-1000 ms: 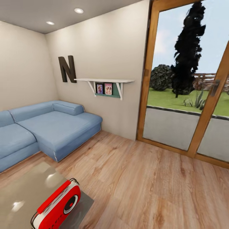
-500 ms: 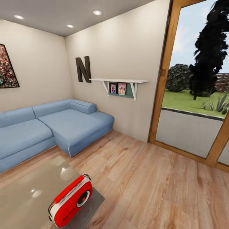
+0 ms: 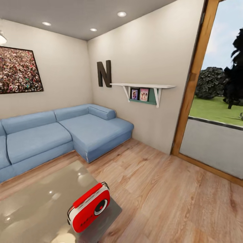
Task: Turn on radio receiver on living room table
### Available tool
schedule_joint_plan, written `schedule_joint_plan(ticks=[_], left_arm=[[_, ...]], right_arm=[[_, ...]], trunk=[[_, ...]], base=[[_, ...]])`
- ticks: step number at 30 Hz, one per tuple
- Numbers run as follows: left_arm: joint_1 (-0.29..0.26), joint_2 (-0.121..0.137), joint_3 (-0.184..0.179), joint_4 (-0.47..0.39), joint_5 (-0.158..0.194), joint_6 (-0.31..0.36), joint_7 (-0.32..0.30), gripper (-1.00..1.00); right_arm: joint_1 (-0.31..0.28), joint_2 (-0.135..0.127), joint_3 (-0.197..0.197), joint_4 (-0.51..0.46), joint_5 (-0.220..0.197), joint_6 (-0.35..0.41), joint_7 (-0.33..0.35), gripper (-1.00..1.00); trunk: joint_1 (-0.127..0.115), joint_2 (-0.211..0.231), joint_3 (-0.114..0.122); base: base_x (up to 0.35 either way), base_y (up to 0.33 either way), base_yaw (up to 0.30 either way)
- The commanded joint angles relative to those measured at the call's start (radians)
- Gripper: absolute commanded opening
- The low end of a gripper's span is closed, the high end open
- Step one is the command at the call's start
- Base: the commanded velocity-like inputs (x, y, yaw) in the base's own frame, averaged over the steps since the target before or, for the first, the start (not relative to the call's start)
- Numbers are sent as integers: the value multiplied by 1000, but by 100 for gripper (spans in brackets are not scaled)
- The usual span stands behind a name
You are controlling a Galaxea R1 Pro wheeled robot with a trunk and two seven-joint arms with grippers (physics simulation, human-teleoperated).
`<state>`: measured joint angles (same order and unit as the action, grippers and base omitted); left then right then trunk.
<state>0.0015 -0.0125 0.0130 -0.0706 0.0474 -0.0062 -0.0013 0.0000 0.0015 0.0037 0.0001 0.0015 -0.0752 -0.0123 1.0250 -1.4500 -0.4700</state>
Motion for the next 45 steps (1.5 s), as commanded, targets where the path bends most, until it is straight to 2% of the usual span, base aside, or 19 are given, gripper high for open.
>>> schedule_joint_plan(ticks=[1,28,33,45], left_arm=[[0,-1,1,0,0,-35,0,100],[0,-6,1,2,2,-51,1,100],[0,-5,0,2,5,-51,1,100],[0,-3,-2,2,51,-51,0,100]], right_arm=[[0,0,0,0,0,-1,0,100],[0,0,0,0,0,-2,0,100],[0,0,1,0,1,-2,0,100],[0,0,1,0,2,-1,0,100]], trunk=[[0,0,0],[0,0,0],[0,0,0],[0,0,0]], base=[[0,0,271],[0,0,269],[123,-69,66],[234,-166,5]])
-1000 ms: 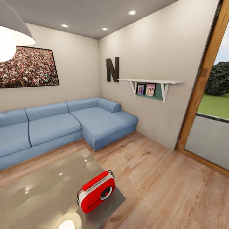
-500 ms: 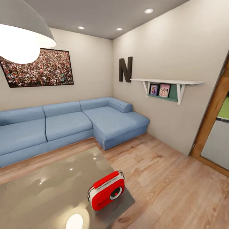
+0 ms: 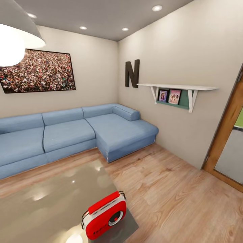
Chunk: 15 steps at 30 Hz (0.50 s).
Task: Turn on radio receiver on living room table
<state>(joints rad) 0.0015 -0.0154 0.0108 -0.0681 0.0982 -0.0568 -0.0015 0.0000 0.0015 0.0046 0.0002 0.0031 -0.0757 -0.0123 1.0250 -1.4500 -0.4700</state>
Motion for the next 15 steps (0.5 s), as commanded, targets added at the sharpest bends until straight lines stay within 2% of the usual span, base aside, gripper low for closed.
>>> schedule_joint_plan(ticks=[1,8,15], left_arm=[[0,0,0,0,1,-1,0,100],[0,0,0,0,1,-1,0,100],[0,0,0,-1,2,-2,0,100]], right_arm=[[0,0,0,0,0,0,0,100],[0,0,0,0,0,-1,0,100],[0,0,0,0,0,-2,0,100]], trunk=[[0,0,0],[0,0,0],[0,0,0]], base=[[197,-131,0],[82,-52,41],[8,-5,228]])
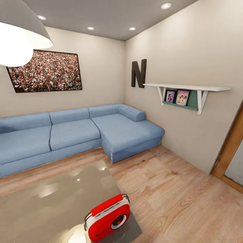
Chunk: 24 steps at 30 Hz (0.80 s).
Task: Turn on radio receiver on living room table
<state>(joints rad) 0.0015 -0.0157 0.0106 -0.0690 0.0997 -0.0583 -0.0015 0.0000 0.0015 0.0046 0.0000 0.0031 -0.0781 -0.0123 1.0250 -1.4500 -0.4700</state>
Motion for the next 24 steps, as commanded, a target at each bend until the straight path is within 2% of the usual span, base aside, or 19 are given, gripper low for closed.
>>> schedule_joint_plan(ticks=[1,24], left_arm=[[0,0,0,0,0,0,0,100],[0,0,-1,0,0,0,0,100]], right_arm=[[0,0,0,0,0,0,0,100],[0,0,0,0,3,0,0,100]], trunk=[[0,0,0],[0,0,0]], base=[[2,-1,261],[0,0,269]])
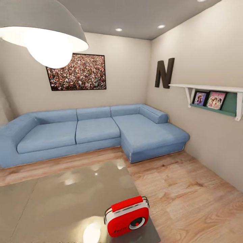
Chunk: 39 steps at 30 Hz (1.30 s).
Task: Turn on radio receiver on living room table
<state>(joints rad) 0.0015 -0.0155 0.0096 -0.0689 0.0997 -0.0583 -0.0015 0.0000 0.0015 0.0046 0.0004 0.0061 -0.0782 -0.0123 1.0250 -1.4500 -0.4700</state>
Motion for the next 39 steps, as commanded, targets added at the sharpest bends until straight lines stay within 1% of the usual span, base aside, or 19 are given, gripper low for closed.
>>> schedule_joint_plan(ticks=[1,29,39], left_arm=[[0,0,0,0,0,0,0,100],[0,-1,1,0,0,0,0,100],[0,0,0,1,0,0,0,100]], right_arm=[[0,0,0,0,0,0,0,100],[0,0,0,0,0,0,0,100],[0,0,0,0,0,0,0,100]], trunk=[[0,0,0],[0,0,0],[0,0,0]], base=[[0,0,270],[0,0,268],[22,-40,54]])
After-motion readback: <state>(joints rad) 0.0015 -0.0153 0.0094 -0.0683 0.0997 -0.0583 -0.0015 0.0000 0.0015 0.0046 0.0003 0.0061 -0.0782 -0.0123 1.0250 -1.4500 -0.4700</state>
